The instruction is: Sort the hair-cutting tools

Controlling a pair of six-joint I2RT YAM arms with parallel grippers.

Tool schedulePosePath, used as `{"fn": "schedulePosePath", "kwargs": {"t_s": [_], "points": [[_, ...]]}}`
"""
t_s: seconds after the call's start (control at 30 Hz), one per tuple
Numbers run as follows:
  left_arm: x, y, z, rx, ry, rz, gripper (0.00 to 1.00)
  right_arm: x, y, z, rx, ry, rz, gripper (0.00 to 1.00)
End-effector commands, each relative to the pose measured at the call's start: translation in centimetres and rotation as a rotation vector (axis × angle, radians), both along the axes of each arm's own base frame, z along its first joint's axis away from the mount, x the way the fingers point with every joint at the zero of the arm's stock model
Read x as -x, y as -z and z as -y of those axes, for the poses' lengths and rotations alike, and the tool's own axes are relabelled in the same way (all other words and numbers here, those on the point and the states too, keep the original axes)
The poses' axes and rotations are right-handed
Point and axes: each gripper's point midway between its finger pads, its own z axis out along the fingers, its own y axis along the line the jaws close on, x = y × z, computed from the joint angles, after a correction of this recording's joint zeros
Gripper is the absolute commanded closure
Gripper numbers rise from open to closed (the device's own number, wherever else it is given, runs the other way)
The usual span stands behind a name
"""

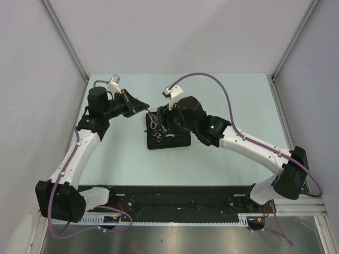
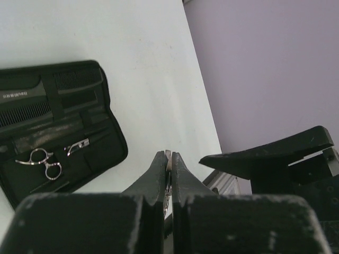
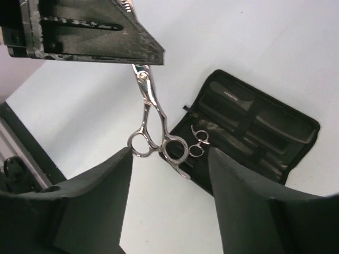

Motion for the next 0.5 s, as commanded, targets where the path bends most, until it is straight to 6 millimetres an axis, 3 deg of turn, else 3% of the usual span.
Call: {"fn": "schedulePosePath", "kwargs": {"t_s": [0.0,0.13,0.23,0.3,0.43,0.47], "points": [[-1.8,-5.4,-0.6,0.034,-0.072,0.121,1.00,-1.3,-6.8,2.9,-0.199,0.115,0.047,0.26],[-3.0,-7.9,-0.6,0.070,-0.105,0.146,1.00,-2.6,-8.3,5.6,-0.304,0.157,-0.031,0.16],[-4.0,-11.2,-0.5,0.133,-0.134,0.162,1.00,-3.5,-9.0,7.1,-0.389,0.190,-0.107,0.11],[-4.5,-12.5,-0.3,0.194,-0.153,0.137,1.00,-3.9,-9.7,7.5,-0.442,0.175,-0.138,0.06],[-5.6,-15.5,0.3,0.280,-0.176,0.119,1.00,-4.0,-13.6,7.1,-0.620,0.041,-0.157,0.03],[-5.8,-15.8,0.3,0.297,-0.183,0.108,1.00,-4.3,-13.8,7.1,-0.639,0.027,-0.163,0.02]]}}
